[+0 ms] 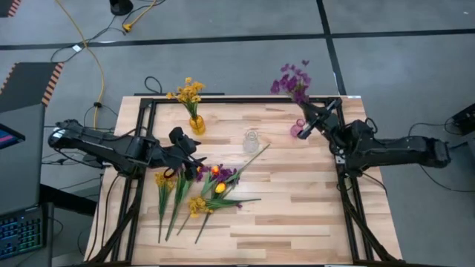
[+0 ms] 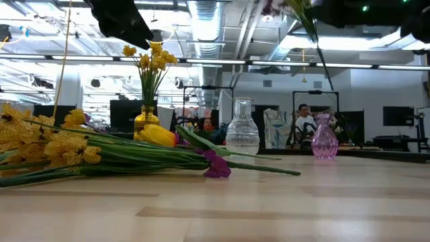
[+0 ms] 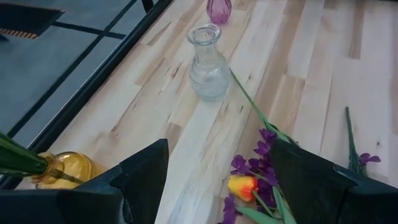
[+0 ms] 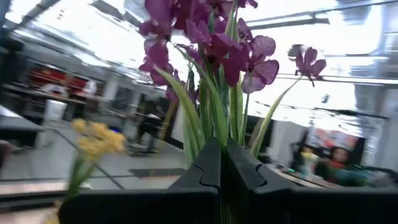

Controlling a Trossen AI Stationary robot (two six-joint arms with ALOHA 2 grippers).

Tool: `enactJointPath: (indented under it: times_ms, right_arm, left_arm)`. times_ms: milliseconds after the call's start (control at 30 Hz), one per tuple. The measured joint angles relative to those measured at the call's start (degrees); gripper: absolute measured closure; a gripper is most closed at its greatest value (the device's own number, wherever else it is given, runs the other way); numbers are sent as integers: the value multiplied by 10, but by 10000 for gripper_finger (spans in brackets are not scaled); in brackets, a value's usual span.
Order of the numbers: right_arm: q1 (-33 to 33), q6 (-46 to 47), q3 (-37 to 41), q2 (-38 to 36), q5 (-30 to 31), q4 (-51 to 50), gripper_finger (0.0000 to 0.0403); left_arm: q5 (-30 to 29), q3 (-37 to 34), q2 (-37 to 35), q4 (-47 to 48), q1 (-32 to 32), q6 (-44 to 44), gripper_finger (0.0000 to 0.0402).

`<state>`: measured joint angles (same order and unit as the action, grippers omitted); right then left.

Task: Sort flowers into vase by color
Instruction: Put the violet flowers into the pink vase

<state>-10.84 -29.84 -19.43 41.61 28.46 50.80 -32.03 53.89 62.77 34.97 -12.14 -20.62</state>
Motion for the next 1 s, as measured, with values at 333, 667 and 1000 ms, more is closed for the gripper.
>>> enactJointPath:
  times_ms: [333, 667, 1000]
  right_arm:
    - [-91, 50, 59, 18, -78, 89, 375]
    - [-136, 80, 105, 101, -119, 229, 375]
    - [-141, 80, 105, 187, -120, 298, 375]
  left_arm:
    - [-3, 0, 43, -48, 0, 1, 132]
    - [-3, 0, 48, -93, 0, 1, 132]
    - [-3, 0, 48, -97, 0, 0, 132]
